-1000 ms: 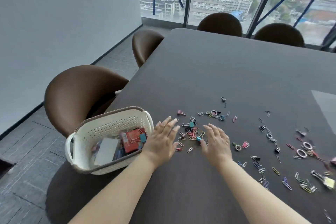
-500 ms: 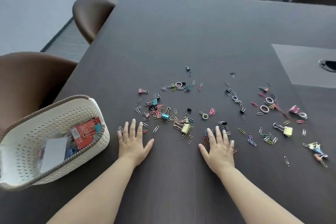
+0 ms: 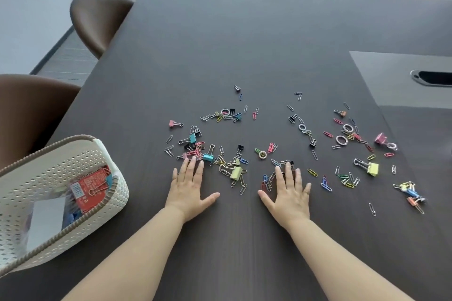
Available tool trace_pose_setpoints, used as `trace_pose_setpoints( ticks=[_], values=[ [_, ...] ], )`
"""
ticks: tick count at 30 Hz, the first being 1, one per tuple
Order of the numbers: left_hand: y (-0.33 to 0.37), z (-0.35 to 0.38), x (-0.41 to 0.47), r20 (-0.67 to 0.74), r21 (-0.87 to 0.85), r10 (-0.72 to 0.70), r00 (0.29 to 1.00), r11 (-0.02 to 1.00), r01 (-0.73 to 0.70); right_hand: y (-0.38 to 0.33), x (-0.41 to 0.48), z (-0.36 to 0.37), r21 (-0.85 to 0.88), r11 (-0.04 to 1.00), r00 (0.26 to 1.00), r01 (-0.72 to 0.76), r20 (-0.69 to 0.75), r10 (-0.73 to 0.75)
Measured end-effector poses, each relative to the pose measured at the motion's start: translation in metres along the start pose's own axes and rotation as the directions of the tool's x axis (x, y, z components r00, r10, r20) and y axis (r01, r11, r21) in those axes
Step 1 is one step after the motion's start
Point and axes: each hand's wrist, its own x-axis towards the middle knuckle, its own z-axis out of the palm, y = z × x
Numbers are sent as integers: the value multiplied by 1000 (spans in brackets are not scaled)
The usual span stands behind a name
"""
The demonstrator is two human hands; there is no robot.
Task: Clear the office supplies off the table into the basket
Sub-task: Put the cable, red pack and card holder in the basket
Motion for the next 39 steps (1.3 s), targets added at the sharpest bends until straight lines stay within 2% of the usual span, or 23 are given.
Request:
trace_pose_setpoints(
  ticks=[3,5,9,13,18,29,33,36,39],
  values=[
    [23,-2,11,23,-27,148,989,989,-148,-5,8,-3,30,999,999,34,5,-34],
    [36,-3,15,25,15,204,979,979,-205,-9,14,-7,63,994,995,95,0,-95],
    [24,-3,16,-13,79,71,997,994,-70,1,10,-15,73,992,995,100,-36,-97],
    [2,-9,25,59,67,-58,997,996,54,8,-3,-11,-30,999,998,33,62,-32],
    [4,-19,58,56,25,-144,988,990,142,0,24,-14,14,1000,997,-11,75,10],
    [6,-34,132,-19,63,22,1000,998,-20,-24,109,-34,19,996,996,85,33,-85],
    [4,-34,136,-156,4,128,979,992,-129,-26,124,-37,33,971,971,236,-41,-235],
    [2,-27,134,-276,-8,225,934,972,-237,-26,123,-30,7,931,909,364,-222,-354],
    [1,-23,134,-386,-26,273,881,952,-306,-24,125,-22,32,918,862,396,-356,-360]
  ],
)
